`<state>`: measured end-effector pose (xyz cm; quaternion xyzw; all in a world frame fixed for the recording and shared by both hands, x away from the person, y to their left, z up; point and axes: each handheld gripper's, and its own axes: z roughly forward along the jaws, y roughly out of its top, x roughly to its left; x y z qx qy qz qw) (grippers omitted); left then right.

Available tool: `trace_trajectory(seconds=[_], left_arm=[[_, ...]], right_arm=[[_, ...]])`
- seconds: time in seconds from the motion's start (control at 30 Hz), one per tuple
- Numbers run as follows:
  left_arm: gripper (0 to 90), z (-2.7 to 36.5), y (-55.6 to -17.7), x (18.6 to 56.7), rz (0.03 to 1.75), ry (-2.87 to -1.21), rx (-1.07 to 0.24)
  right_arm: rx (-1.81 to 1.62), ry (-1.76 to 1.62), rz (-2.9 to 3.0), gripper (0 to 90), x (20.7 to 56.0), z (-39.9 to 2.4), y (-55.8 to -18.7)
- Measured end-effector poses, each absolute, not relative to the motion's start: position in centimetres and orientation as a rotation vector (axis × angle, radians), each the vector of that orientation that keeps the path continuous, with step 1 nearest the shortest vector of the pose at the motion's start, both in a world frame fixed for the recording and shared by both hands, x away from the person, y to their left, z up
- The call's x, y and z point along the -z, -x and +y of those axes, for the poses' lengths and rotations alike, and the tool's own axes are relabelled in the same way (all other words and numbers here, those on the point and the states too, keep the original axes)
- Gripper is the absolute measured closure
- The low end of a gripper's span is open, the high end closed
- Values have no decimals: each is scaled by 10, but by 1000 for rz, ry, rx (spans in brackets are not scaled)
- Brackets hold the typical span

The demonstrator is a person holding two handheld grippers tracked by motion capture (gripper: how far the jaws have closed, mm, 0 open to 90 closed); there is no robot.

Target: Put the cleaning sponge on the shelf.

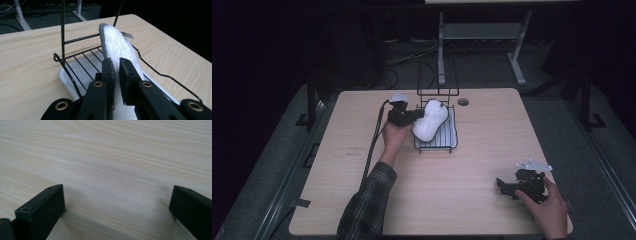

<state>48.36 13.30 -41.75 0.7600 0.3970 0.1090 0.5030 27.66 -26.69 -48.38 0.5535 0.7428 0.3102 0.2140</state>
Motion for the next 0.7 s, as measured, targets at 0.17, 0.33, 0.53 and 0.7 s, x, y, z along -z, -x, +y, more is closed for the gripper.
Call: trace_trajectory(seconds=[0.17,0.33,0.53,0.7], left_arm=[[788,133,-484,419,970,-1850,-277],[748,132,-484,419,972,-1857,-290],[690,133,-482,416,964,-1867,-305],[728,135,-476,413,941,-1871,-309]], right_arm=[[-861,-1536,2061,0,484,-267,-277],[-861,-1535,2061,0,484,-267,-277],[-861,-1534,2060,0,484,-267,-277],[-861,-1536,2061,0,484,-267,-277]])
